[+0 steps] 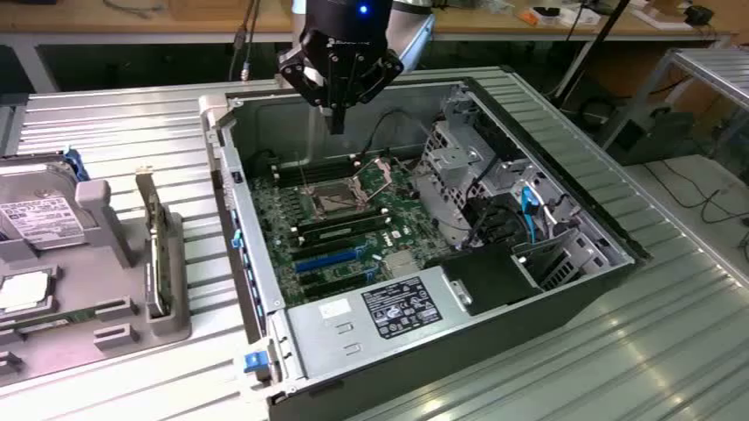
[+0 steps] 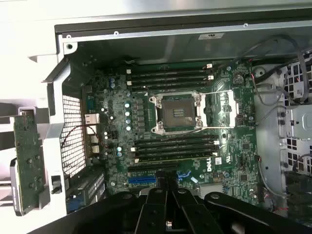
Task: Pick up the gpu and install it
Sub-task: 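Reach for the gpu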
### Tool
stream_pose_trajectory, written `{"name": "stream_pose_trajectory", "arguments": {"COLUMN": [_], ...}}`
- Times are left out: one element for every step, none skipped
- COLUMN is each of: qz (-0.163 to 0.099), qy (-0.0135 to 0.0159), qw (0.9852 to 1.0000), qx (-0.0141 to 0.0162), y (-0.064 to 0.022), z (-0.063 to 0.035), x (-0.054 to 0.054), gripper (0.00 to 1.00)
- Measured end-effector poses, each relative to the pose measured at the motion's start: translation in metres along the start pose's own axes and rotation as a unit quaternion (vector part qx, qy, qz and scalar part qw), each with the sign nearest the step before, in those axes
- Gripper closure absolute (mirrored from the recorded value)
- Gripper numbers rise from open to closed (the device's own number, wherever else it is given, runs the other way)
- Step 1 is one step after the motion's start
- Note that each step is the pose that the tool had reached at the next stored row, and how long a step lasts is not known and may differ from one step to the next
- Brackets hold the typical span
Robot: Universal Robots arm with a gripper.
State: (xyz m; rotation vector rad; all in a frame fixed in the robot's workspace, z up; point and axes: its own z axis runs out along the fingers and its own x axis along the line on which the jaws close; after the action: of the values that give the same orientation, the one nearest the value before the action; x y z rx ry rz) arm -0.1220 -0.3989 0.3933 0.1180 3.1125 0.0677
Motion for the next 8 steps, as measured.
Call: {"name": "stream_pose_trajectory", "arguments": {"qz": [0.0, 0.0, 0.0, 0.0, 0.0, 0.0, 0.0, 0.0], "qy": [0.0, 0.0, 0.0, 0.0, 0.0, 0.0, 0.0, 0.0], "qw": [1.0, 1.0, 1.0, 1.0, 1.0, 1.0, 1.0, 1.0], "qx": [0.0, 0.0, 0.0, 0.0, 0.0, 0.0, 0.0, 0.0], "y": [0.0, 0.0, 0.0, 0.0, 0.0, 0.0, 0.0, 0.0], "z": [0.0, 0.0, 0.0, 0.0, 0.0, 0.0, 0.0, 0.0], "x": [0.0, 0.0, 0.0, 0.0, 0.0, 0.0, 0.0, 0.0], "gripper": [0.9, 0.9, 0.9, 0.9, 0.9, 0.9, 0.9, 0.9]}}
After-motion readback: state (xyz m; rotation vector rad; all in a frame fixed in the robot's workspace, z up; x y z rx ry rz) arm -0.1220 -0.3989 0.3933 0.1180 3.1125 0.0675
